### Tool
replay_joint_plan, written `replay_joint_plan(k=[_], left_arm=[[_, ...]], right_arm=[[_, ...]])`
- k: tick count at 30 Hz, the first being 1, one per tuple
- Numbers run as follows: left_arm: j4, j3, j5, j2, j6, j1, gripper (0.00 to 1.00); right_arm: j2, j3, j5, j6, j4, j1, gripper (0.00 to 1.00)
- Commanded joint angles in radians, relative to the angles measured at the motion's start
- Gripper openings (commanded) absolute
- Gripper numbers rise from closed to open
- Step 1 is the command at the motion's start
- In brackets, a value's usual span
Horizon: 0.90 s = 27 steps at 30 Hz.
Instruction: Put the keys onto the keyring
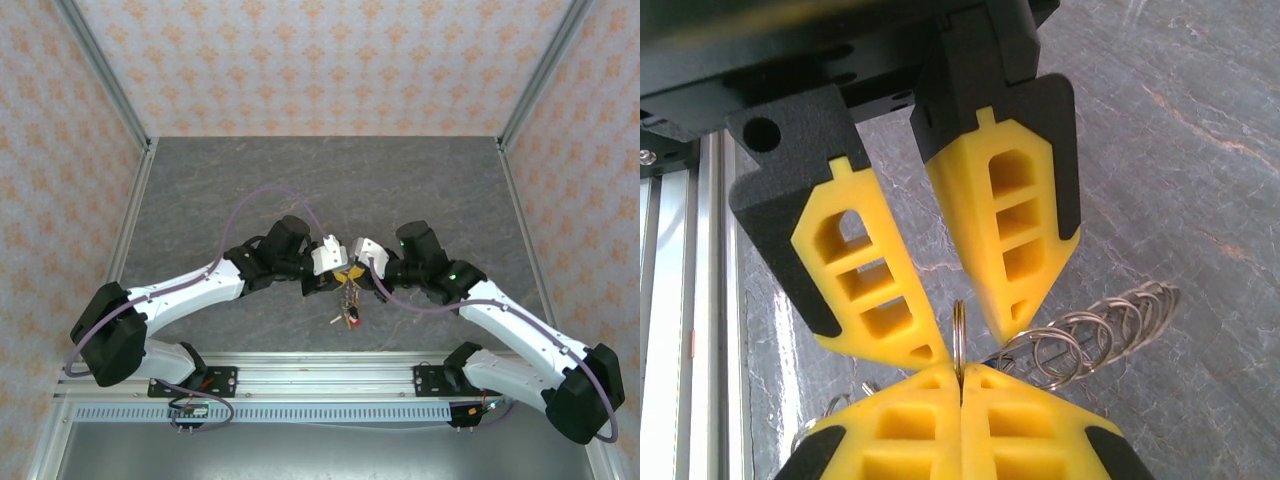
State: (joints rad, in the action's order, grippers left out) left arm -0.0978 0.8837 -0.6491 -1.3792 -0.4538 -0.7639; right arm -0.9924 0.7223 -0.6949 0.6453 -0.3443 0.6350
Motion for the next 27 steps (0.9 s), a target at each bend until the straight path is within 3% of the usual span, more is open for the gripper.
replay_joint_plan(k=[1,2,5,8,16,27], left_arm=[[0.040,0.026,-0.025,0.022,0.015,0.002,0.23],[0.040,0.024,-0.026,0.023,0.015,0.001,0.23],[0.034,0.025,-0.025,0.019,0.010,0.000,0.08],[0.032,0.025,-0.028,0.020,0.010,0.000,0.00],[0.120,-0.010,-0.066,0.045,0.044,0.006,0.00],[0.165,-0.025,-0.140,0.046,0.066,0.009,0.00]], right_arm=[[0.003,0.040,0.011,0.011,0.020,0.011,0.00],[0.003,0.040,0.012,0.006,0.024,0.010,0.00],[0.003,0.039,0.011,-0.004,0.037,0.010,0.00],[0.003,0.033,0.020,-0.011,0.049,0.012,0.00],[0.037,-0.063,-0.002,-0.078,0.151,0.006,0.10],[0.060,-0.146,-0.049,-0.137,0.282,-0.014,0.13]])
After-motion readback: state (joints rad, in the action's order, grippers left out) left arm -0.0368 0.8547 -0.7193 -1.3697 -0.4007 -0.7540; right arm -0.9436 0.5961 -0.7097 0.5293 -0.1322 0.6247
